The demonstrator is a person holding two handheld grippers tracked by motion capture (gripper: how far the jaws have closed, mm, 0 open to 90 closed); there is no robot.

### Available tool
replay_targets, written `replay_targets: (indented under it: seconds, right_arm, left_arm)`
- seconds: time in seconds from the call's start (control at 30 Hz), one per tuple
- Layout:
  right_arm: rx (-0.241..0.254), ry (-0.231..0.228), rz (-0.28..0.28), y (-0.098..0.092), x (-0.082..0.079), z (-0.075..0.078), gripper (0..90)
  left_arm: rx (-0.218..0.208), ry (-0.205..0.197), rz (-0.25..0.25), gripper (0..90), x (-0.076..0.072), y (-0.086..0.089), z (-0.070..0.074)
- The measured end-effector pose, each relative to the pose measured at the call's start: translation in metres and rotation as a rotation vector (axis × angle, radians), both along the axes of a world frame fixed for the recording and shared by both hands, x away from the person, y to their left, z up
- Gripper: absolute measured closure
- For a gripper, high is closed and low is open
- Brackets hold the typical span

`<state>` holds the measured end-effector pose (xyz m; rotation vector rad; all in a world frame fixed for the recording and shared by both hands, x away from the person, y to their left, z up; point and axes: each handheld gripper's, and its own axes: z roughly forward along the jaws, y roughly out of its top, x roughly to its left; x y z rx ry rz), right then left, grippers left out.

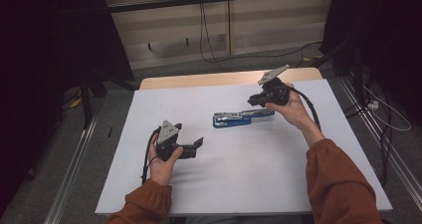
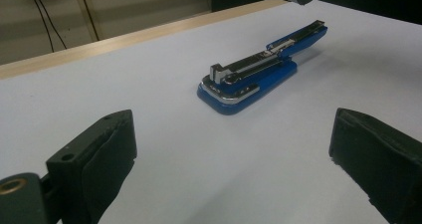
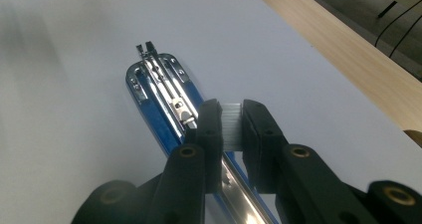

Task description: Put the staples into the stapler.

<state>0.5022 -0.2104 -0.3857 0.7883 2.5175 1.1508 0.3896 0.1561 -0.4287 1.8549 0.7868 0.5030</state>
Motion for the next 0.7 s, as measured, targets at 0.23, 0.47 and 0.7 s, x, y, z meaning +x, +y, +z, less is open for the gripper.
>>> replay_targets:
  seconds: [0.23,0.47,0.7]
  right_arm:
    - [-0.022,-0.004,0.039,0.014,0.004,-0.002,79.4]
    - [-0.034,0.000,0.064,0.027,0.007,-0.003,79.4]
    - [-0.055,-0.003,0.107,0.038,0.010,-0.007,79.4]
  left_arm:
    - [-0.004,0.002,0.002,4.8,0.000,0.000,0.000]
    - [-0.005,-0.001,0.011,4.7,0.000,0.001,0.000]
    - [0.000,0.001,0.009,4.8,0.000,0.000,0.000]
